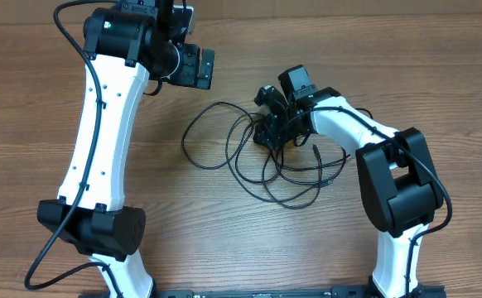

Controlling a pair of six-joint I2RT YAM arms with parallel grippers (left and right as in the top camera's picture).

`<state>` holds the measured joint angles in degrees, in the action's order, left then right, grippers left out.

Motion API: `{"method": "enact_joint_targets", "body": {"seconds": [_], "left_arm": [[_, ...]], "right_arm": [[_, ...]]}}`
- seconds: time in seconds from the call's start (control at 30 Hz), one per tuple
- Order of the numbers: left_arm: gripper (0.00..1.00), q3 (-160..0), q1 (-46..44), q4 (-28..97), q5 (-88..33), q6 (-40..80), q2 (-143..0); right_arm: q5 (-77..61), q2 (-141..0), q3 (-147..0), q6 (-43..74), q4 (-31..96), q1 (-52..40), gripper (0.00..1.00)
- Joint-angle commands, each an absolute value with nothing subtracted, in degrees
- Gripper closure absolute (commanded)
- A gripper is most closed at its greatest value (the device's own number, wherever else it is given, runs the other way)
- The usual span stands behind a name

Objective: Untangle cables

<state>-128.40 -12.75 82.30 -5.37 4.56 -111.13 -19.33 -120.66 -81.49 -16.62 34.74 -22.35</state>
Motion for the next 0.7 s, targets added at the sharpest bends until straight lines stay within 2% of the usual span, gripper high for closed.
{"method": "enact_joint_targets", "body": {"seconds": [0.0, 0.07, 0.13, 0.17, 0.33, 0.67], "left_arm": [[0.01, -129.2, -12.9, 82.2, -6.0, 5.3, -109.9], [0.00, -129.2, -12.8, 82.2, -6.0, 5.3, -109.9], [0.00, -129.2, -12.8, 82.2, -6.0, 5.3, -109.9], [0.00, -129.2, -12.8, 82.2, -6.0, 5.3, -109.9], [0.00, -129.2, -12.8, 82.2, -6.0, 5.3, -109.9], [0.00, -129.2, -12.8, 82.2, -6.0, 5.3, -109.9]], "right_arm": [[-19.9, -121.6, -80.2, -15.7, 33.1, -23.6, 0.44], [-19.8, -121.6, -80.2, -14.6, 32.6, -23.7, 0.60], [-19.8, -121.6, -80.2, -14.6, 32.6, -23.7, 0.87], [-19.6, -121.6, -80.2, -14.6, 32.6, -23.7, 0.96], [-19.1, -121.5, -82.8, -14.6, 38.4, -22.8, 0.96], [-18.9, -120.6, -108.9, -14.6, 65.8, -21.1, 0.96]]}}
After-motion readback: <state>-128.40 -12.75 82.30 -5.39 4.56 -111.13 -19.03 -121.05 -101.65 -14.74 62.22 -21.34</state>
